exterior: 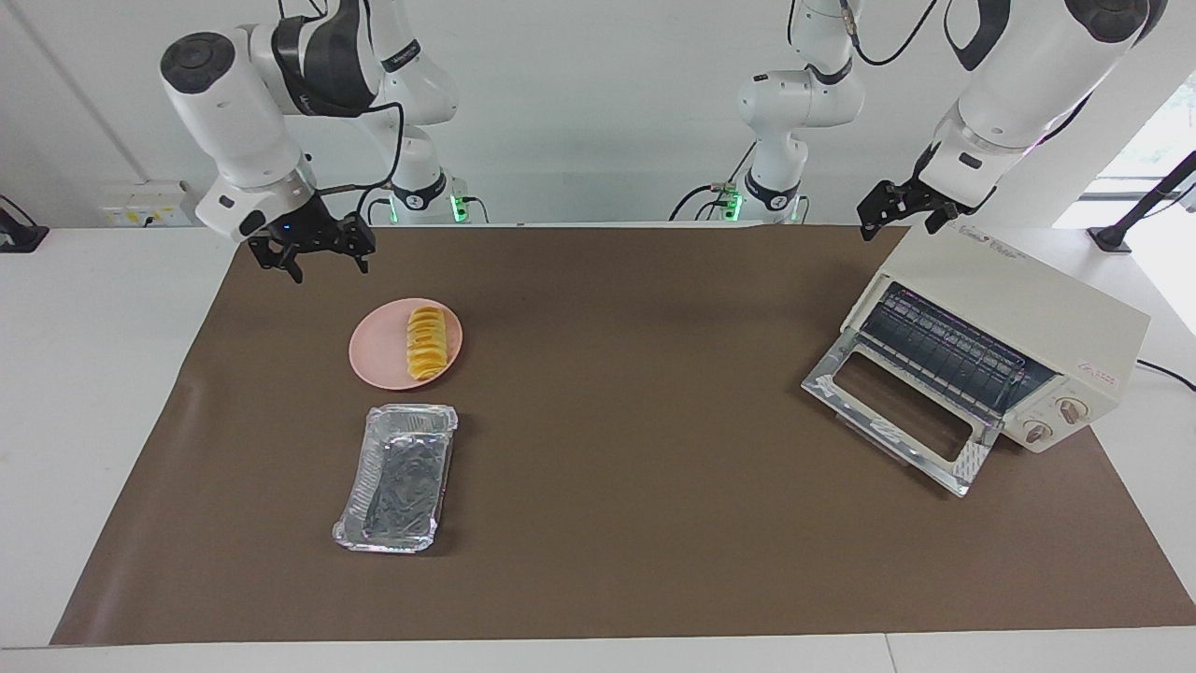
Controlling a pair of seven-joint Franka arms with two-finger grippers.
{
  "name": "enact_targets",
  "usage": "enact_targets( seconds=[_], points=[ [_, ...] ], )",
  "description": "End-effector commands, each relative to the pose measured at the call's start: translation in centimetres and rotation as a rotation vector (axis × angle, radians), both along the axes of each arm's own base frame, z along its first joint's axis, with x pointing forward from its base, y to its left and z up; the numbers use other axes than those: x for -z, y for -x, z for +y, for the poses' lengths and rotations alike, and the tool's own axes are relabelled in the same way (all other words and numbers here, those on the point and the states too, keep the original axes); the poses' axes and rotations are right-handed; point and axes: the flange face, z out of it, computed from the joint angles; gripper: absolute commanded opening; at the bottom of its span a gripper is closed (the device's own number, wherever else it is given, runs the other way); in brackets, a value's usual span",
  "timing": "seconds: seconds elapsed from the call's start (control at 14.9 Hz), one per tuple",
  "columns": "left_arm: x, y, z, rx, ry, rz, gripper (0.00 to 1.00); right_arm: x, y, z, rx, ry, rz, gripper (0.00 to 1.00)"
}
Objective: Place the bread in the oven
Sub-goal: 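Reach the right gripper toward the orange bread on the pink plate, then grasp the orange bread slices with the right gripper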
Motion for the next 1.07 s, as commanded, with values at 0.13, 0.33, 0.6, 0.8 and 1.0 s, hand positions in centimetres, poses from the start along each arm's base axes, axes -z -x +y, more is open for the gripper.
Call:
enact_targets(
  seconds=[0.13, 0.33, 0.6, 0.8, 1.0],
  points=[
    [-0.1, 0.8, 0.2, -0.004, 0.014, -0.014, 1.00, 7.3, 0.8, 3.0, -0.009, -0.004, -0.026, 1.00],
    [-0.2, 0.8, 0.2, -0.004, 0.015, -0.016, 1.00, 11.5, 0.3, 3.7, -0.013, -0.004, -0.046, 1.00],
    [-0.1, 0.8, 0.2, -0.004, 0.014, -0.014, 1.00, 16.0, 0.3, 5.7, -0.054, -0.007, -0.065, 1.00],
    [-0.1, 0.8, 0.2, -0.006, 0.014, -0.014, 1.00, 17.8, 0.9, 5.9, -0.067, -0.010, -0.096, 1.00],
    [-0.1, 0.8, 0.2, -0.004, 0.014, -0.014, 1.00, 19.1, 1.5, 6.5, -0.083, -0.012, -0.113, 1.00]
  ],
)
